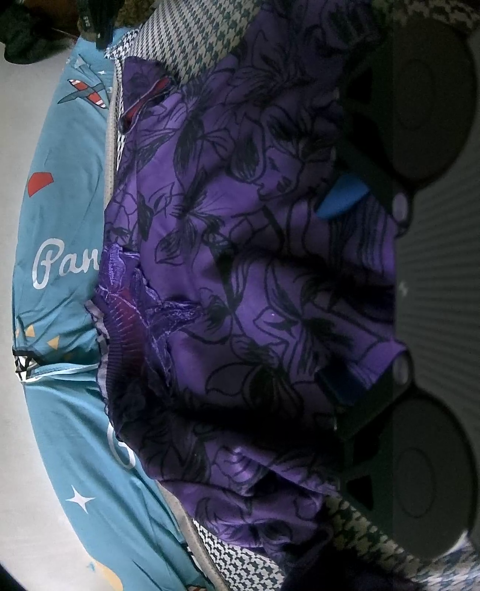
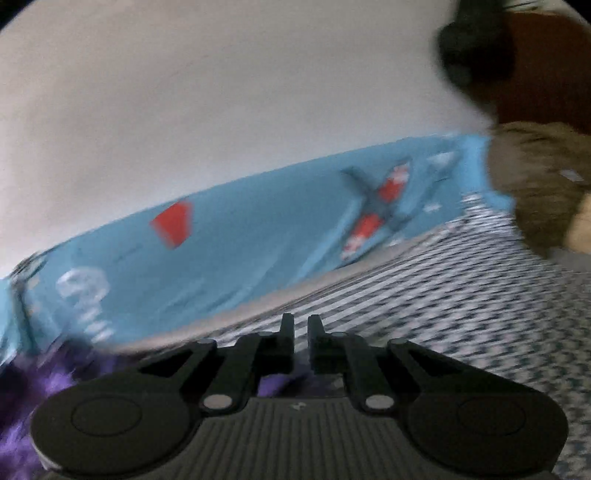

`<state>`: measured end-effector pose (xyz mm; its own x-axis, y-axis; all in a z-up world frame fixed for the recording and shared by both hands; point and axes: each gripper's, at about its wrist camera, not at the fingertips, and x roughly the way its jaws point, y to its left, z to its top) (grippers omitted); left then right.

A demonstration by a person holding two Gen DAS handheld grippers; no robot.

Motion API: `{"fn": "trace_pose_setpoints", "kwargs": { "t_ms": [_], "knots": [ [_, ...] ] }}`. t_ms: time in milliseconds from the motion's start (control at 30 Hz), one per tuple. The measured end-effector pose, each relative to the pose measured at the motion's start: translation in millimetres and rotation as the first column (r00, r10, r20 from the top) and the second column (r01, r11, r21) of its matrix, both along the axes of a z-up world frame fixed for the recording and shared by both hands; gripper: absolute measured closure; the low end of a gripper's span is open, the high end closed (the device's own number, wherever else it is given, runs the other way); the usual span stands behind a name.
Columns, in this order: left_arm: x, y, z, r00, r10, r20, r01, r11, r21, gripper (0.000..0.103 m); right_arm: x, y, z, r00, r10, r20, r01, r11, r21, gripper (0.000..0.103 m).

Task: Fold clothes
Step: 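Release the garment with the right tool and pull it back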

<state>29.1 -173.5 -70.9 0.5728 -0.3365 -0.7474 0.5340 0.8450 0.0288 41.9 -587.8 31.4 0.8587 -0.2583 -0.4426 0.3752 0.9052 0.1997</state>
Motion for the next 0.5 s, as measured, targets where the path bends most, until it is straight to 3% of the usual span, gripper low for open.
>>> {"fn": "trace_pose_setpoints", "kwargs": {
  "t_ms": [133,233,367,500],
  "knots": [
    [0,0,0,1.000,0.000,0.002,0.000,1.000,0.002,0.010,10,27,-12,0.990,0.135,-0.038,-0.136,0.991,-0.006,0.092],
    [-1,1,0,1.000,-0.004,0.003,0.004,1.000,0.002,0.010,15,42,-20,0.975,0.216,-0.051,-0.216,0.976,0.008,0.086],
    [0,1,0,1.000,-0.004,0.002,0.004,1.000,0.001,0.010,26,58,-27,0.960,0.269,-0.072,-0.268,0.963,0.017,0.071],
    [0,2,0,1.000,-0.003,0.001,0.003,1.000,0.000,0.010,37,74,-37,0.944,0.311,-0.108,-0.313,0.950,0.004,0.067]
  ]
}}
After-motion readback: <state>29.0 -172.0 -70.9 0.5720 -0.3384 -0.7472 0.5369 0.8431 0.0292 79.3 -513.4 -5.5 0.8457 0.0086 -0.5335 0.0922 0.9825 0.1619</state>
